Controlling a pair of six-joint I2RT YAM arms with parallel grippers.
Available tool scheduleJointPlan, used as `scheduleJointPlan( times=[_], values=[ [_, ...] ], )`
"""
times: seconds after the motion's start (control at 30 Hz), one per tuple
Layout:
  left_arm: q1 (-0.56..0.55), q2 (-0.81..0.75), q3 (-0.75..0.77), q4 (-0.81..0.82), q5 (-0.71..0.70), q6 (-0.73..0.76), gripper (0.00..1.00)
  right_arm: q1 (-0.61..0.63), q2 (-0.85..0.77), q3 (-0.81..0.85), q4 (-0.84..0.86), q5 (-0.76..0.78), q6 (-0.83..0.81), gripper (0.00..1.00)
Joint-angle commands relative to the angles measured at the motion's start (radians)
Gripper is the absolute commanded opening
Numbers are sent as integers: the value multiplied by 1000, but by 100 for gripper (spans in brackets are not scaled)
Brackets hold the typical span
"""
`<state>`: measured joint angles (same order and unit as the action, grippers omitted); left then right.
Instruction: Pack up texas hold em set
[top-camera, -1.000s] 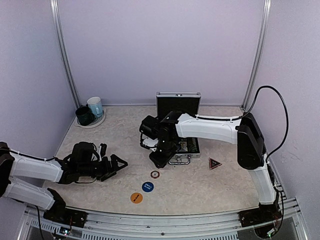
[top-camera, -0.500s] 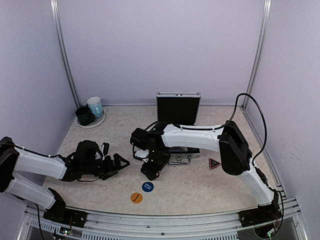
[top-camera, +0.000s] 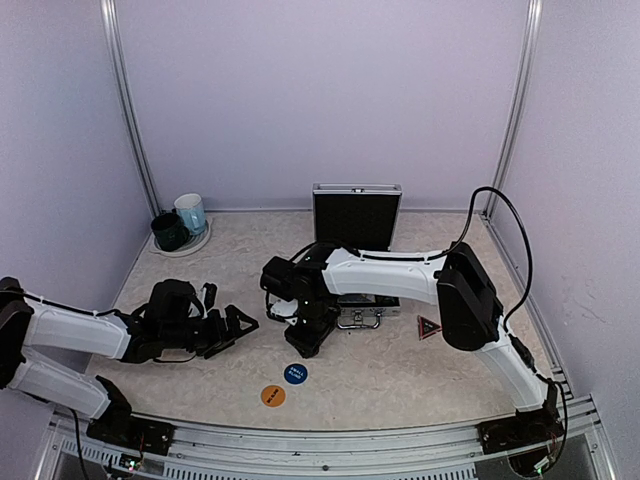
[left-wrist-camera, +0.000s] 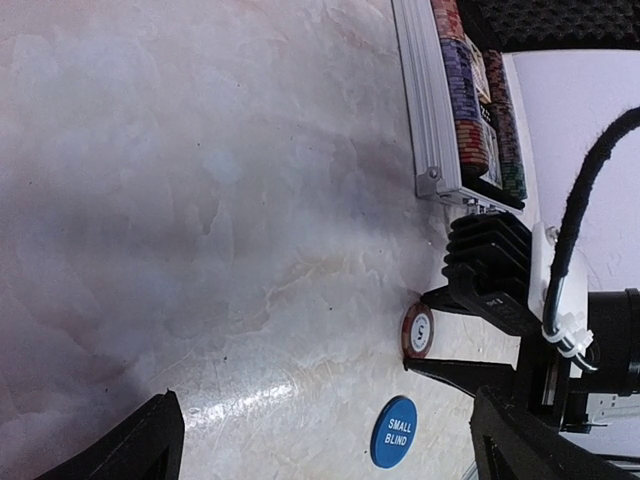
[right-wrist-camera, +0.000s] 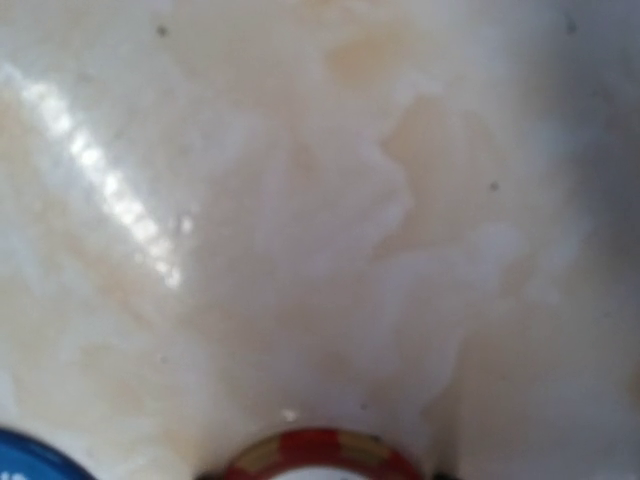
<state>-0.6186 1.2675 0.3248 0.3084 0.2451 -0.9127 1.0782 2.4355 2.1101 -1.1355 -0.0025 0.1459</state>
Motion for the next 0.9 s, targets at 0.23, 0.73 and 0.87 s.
scheduleJointPlan(
  times=[0.23, 0.73, 0.87],
  values=[
    [3, 0, -3, 17, 19, 10, 99, 6, -19, -19, 18, 44, 6, 41],
    [-4, 57, -22, 155, 90, 6, 96, 4, -144, -35, 80, 44, 19, 41],
    [-6, 98, -27, 244, 132, -1, 92, 3, -167, -45, 84, 38, 18, 40]
  ],
)
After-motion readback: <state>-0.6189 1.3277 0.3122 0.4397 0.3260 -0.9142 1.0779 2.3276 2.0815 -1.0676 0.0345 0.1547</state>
